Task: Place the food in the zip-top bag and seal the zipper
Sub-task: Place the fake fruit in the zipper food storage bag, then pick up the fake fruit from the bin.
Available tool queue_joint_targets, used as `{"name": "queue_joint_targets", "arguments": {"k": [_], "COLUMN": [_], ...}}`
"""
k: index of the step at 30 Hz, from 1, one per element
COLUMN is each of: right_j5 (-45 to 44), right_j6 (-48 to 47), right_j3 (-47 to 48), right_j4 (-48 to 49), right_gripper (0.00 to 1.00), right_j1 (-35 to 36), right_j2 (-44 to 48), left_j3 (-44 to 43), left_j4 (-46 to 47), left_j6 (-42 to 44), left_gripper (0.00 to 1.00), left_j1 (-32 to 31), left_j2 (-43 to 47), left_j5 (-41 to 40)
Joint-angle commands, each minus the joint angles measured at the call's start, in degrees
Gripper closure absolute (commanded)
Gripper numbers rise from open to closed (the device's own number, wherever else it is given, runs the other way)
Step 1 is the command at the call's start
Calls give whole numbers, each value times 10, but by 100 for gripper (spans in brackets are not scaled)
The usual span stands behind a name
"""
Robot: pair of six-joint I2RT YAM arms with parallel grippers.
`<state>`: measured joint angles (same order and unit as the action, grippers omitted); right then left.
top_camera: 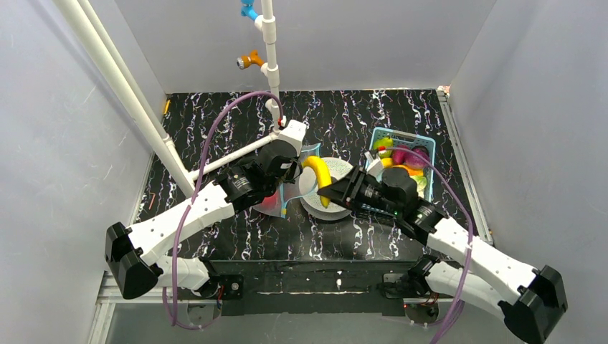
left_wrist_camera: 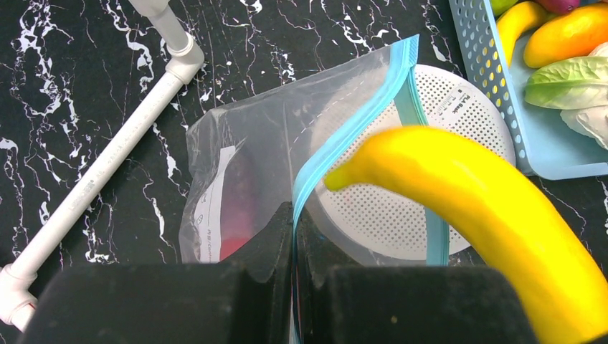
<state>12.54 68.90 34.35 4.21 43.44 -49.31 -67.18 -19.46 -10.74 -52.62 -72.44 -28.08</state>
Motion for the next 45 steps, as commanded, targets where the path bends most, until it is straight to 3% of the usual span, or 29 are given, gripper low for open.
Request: {"name": "queue_joint_targets", "arguments": {"k": [1, 7, 16, 22, 25, 30, 33, 37, 45], "right_j5": [-57, -64, -56, -98, -114, -78, -53, -54, -70], "right_j6": [33, 52, 54, 56, 55, 24, 1, -22, -124], "right_j3": [90, 126, 162, 160, 160, 175, 191, 189, 220], "right_j4": [48, 56, 66, 57, 60, 83, 61, 41, -29], "right_gripper": [99, 99, 81, 73, 62, 28, 13, 10, 14], "right_j1": [11, 18, 32, 47, 47, 48, 47, 47, 47], "right_j2": [-46, -112, -159, -168, -176, -214, -229, -222, -193], "left_j3": [-1, 0, 0, 0, 1, 2, 0, 1, 1], "left_j4": [5, 7, 6, 6, 7, 8, 7, 7, 8], "left_j6": [-6, -6, -4, -9, -7, -4, -3, -3, -2], "left_gripper": [100, 100, 100, 100, 100, 100, 100, 100, 100], "left_j1": [-2, -1, -1, -1, -1, -1, -1, -2, -1], "left_j2": [9, 17, 19, 24, 25, 24, 25, 28, 29], "left_j5": [-13, -13, -16, -8, -12, -18, -19, -18, -18]}}
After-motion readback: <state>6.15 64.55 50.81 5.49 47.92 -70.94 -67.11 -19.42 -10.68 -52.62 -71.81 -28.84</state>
